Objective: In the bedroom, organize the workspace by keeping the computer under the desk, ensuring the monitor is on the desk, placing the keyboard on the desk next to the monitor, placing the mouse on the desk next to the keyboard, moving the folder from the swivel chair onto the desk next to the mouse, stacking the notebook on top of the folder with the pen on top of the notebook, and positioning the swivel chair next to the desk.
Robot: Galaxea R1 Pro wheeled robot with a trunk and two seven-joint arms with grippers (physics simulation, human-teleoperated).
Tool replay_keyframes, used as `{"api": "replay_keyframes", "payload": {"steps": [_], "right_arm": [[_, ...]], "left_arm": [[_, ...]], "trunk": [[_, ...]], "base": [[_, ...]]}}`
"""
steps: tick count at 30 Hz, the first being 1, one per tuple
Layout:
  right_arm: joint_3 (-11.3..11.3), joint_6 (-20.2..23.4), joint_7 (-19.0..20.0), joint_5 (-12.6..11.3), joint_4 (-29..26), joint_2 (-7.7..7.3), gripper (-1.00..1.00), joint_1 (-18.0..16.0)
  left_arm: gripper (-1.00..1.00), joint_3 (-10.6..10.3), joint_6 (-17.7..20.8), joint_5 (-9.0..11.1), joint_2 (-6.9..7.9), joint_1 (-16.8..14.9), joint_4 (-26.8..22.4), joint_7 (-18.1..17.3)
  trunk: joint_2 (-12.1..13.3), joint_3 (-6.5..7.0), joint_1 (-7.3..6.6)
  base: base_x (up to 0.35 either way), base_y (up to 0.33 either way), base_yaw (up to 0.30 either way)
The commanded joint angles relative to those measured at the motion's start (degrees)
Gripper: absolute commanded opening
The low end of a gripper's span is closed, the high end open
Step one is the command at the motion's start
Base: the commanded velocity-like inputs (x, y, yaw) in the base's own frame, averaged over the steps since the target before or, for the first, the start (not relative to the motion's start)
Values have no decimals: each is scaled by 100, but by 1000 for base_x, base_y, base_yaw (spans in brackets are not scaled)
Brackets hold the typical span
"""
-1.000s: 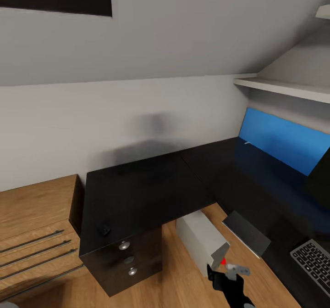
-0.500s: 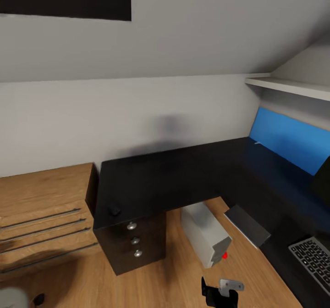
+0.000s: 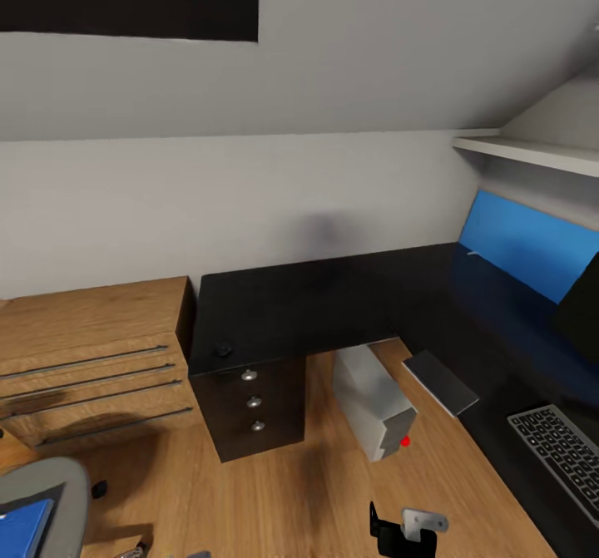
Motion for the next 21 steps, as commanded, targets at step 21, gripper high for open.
{"api": "replay_keyframes", "payload": {"steps": [21], "right_arm": [[52,-344,-39,-45,208,-6,100,-6]], "left_arm": [[100,-12,644,-2,-108,-10,399,9]], "trunk": [[-730,-332,396]], "base": [[-4,0,0]]}}
